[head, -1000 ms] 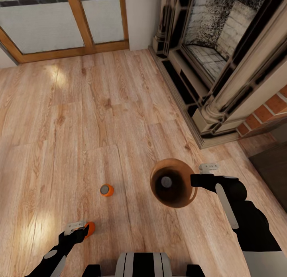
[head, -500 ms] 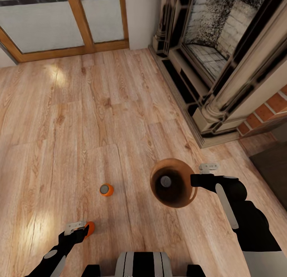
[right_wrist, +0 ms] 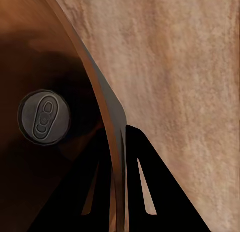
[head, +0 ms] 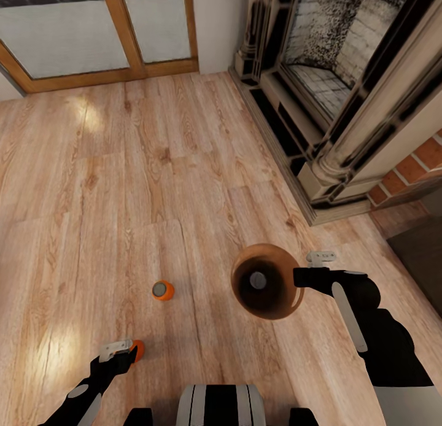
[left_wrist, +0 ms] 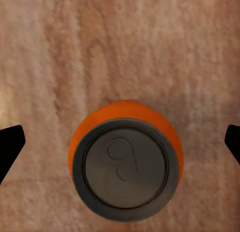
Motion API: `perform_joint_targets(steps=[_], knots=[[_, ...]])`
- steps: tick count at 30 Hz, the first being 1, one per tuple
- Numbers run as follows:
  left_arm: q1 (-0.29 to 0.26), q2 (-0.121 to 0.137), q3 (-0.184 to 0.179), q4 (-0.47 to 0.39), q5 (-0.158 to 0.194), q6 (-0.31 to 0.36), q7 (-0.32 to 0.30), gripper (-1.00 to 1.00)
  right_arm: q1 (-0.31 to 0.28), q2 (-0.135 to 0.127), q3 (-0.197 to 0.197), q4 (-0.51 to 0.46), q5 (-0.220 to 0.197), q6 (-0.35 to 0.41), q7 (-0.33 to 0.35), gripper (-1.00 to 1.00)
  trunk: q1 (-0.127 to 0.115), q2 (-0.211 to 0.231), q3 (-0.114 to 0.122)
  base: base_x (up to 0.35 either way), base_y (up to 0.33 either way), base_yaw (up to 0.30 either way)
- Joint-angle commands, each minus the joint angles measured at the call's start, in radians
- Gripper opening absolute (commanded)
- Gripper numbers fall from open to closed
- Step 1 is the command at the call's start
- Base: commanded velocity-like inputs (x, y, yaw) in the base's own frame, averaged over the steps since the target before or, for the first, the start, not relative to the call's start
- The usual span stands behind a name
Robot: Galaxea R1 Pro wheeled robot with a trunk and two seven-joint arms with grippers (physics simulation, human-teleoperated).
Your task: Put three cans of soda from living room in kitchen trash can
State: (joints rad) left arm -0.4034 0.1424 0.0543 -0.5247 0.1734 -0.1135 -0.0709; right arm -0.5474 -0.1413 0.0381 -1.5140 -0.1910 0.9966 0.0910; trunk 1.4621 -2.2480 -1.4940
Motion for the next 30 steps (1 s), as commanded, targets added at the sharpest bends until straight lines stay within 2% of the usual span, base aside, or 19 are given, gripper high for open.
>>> perform_joint_targets(steps=[1,3,28,30], knots=[[0.0,0.0,0.0,0.0,0.0,0.0,0.0,1.0,0.0,0.0,0.0,0.0,-0.025,0.0,0.006,-1.0,0.004,-0.007,-0.003,0.0,0.0,0.0],[0.0,0.0,0.0,0.0,0.0,0.0,0.0,1.0,0.0,0.0,0.0,0.0,-0.025,0.0,0.006,-1.0,0.011,-0.021,-0.009,0.0,0.0,0.0],[0.0,-0.001,-0.001,0.0,0.0,0.0,-0.001,1.0,0.0,0.0,0.0,0.0,-0.025,0.0,0.006,-1.0,0.011,-0.021,-0.022,0.0,0.0,0.0],[0.0,-0.001,-0.001,0.0,0.0,0.0,-0.001,1.0,0.0,0.0,-0.001,0.0,-0.025,0.0,0.006,-1.0,0.019,-0.035,-0.028,0.0,0.0,0.0]])
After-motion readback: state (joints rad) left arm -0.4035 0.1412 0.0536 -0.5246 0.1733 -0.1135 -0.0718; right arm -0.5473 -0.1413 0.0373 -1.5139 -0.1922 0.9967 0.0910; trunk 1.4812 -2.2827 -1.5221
